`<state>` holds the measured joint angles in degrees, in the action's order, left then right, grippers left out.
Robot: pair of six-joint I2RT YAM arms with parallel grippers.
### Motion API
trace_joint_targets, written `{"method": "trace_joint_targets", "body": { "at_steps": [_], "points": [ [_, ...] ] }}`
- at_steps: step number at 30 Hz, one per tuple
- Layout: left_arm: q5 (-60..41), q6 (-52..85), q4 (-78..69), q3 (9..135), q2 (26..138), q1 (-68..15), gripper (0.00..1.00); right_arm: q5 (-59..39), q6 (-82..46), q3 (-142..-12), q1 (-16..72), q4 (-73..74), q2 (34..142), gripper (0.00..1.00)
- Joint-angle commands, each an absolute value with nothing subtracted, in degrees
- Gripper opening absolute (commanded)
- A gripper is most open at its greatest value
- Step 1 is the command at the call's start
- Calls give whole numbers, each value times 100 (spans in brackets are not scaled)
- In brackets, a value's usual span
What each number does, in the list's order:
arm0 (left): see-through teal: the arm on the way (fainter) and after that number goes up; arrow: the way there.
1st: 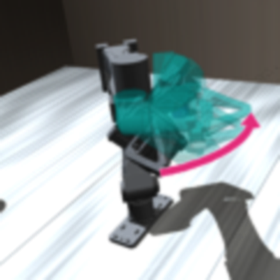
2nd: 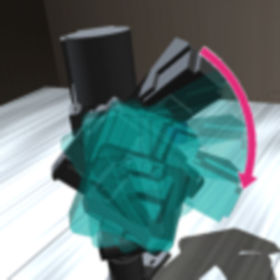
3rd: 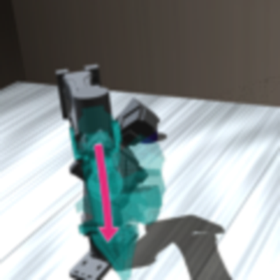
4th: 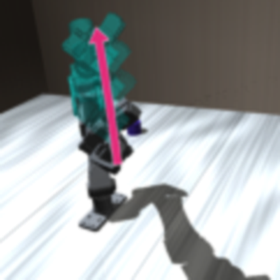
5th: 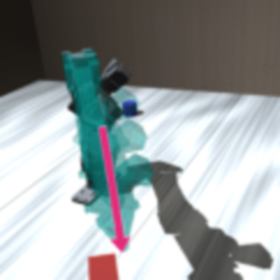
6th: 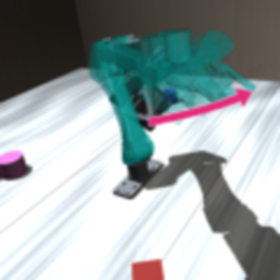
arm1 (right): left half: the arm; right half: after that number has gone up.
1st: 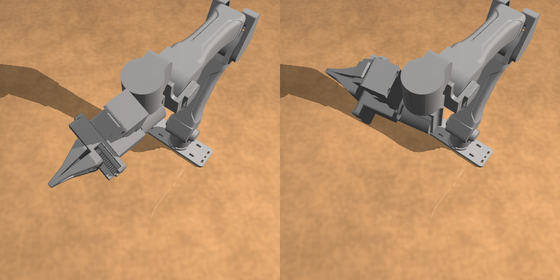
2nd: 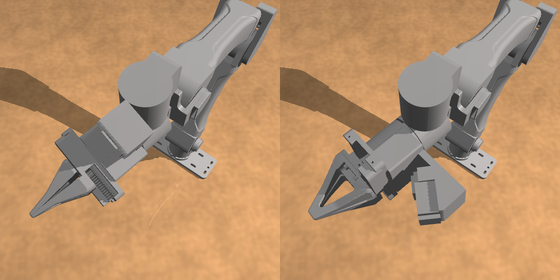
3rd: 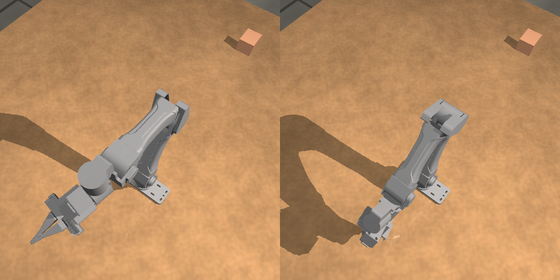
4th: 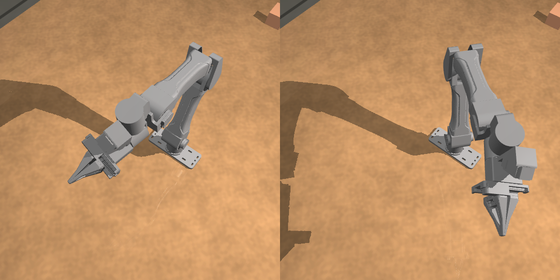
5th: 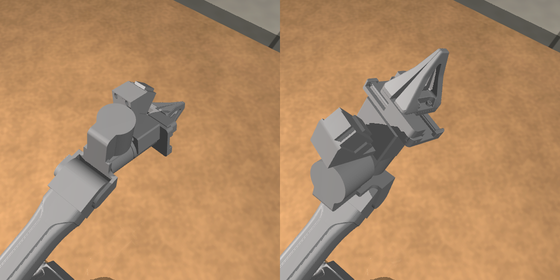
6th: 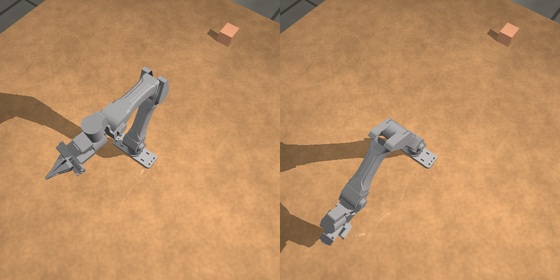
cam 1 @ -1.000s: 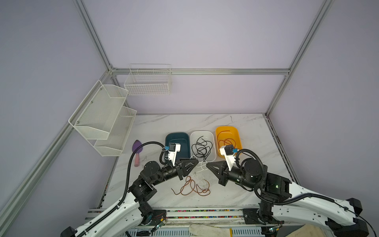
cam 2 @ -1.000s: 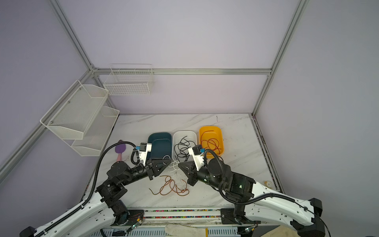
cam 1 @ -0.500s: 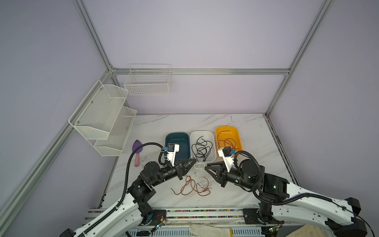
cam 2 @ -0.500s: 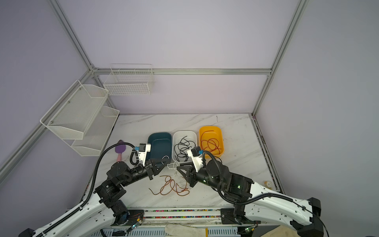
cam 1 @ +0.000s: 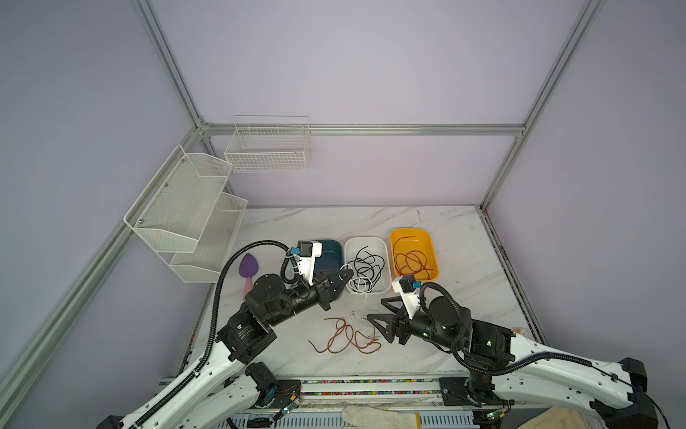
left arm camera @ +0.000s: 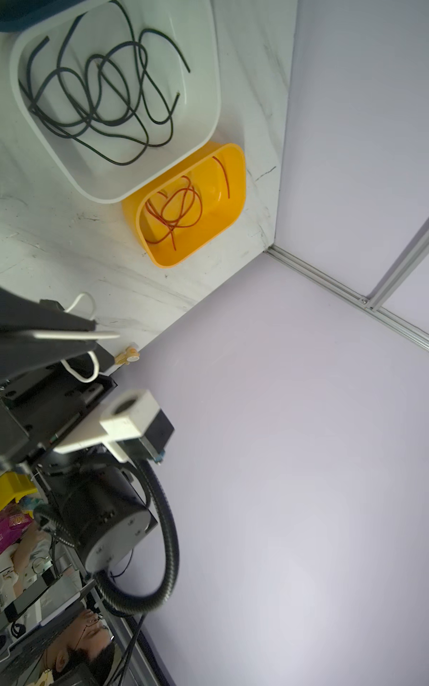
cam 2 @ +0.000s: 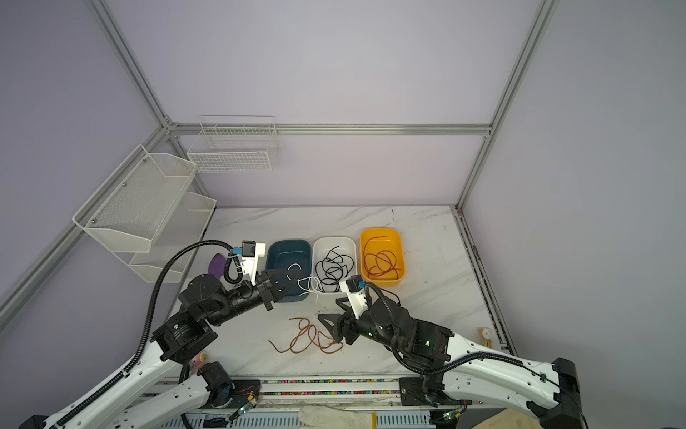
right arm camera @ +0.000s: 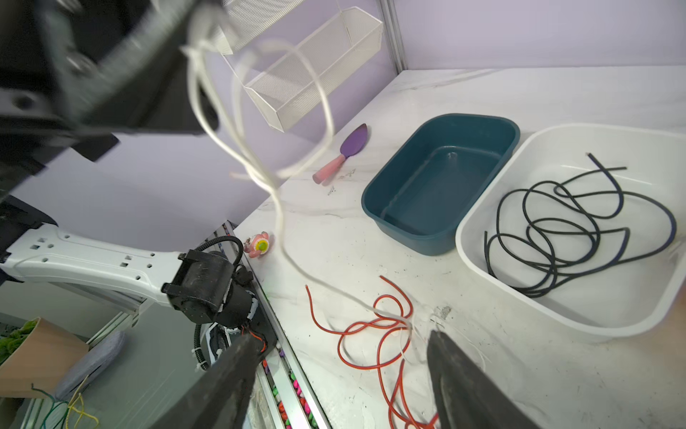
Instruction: Untangle the cables
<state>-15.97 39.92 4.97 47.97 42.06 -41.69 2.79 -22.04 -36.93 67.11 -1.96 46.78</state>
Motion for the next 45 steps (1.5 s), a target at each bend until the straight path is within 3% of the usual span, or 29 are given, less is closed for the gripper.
{"method": "trace_joint_targets", "body": {
  "at_steps": [1,24,40,45],
  "points": [
    [-1573,3715,745,5769,4233,-4169,0,566,-2207,-3460,6688,268,4745,77],
    [-1543,3369,1854,7859,4752,-4166,0,502,-2219,-2538,6689,2620,6047,73],
    [-1650,3666,1508,8007,4794,-4169,0,92,-2543,-1931,6697,4447,6905,72],
    [-1680,3713,1468,8034,4813,-4166,0,316,-2498,-1968,6697,4274,7005,69]
  ]
}}
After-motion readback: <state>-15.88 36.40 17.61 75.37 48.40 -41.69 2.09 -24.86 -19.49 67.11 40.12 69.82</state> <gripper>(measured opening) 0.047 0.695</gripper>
